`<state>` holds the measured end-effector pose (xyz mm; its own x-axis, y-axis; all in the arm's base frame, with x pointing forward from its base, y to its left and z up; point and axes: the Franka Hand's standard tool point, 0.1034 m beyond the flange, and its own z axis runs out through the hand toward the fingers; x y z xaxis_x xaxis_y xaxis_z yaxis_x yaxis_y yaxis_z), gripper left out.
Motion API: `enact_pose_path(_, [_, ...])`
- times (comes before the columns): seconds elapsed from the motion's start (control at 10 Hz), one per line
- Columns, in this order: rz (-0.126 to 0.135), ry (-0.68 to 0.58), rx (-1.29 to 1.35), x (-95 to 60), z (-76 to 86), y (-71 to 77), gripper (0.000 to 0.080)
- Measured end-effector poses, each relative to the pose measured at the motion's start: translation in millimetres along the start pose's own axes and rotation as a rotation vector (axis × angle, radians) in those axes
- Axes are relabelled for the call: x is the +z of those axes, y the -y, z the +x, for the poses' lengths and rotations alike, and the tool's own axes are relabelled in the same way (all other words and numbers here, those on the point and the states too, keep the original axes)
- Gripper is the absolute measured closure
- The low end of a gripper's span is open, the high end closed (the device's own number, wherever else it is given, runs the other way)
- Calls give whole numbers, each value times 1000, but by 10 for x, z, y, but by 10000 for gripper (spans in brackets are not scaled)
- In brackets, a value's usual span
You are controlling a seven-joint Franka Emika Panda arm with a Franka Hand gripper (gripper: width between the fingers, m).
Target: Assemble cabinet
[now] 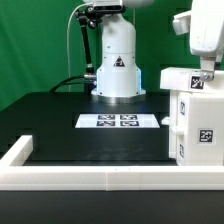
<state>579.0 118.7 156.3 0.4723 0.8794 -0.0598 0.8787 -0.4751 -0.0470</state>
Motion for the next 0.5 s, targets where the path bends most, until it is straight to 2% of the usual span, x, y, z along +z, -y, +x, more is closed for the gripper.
enact_pose_path(0.5, [-12,-18,500,-10,43,-7,238])
